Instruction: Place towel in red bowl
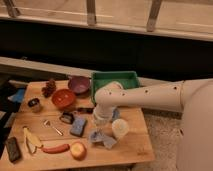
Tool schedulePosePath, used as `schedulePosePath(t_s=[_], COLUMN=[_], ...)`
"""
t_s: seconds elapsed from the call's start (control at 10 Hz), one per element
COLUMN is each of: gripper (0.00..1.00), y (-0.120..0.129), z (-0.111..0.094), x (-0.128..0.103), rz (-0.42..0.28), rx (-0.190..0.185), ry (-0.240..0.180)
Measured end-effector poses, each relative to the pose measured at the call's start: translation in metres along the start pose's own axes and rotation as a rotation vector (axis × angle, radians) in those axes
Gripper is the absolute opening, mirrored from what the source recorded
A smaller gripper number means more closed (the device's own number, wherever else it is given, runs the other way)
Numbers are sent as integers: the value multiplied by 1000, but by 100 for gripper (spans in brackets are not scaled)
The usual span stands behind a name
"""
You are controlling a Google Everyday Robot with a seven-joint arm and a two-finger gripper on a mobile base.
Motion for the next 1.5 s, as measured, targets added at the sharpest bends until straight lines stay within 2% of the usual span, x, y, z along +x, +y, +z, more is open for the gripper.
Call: schedulePosePath(t_s=[0.5,0.7,0.8,0.9,1.2,1.4,1.5], gripper=[0,0,0,0,0,0,0], y=[2,-1,-1,-1,12,29,40], z=[-65,-96,-105,-114,-119,-119,-119], x=[-31,-65,-81,-105,-153,-185,-195], rz=[-8,-14,-20,-30,-74,-127,-166], rx=[91,130,137,117,56,-39,-101], ry=[-115,-167,-189,-215,-239,-270,-287])
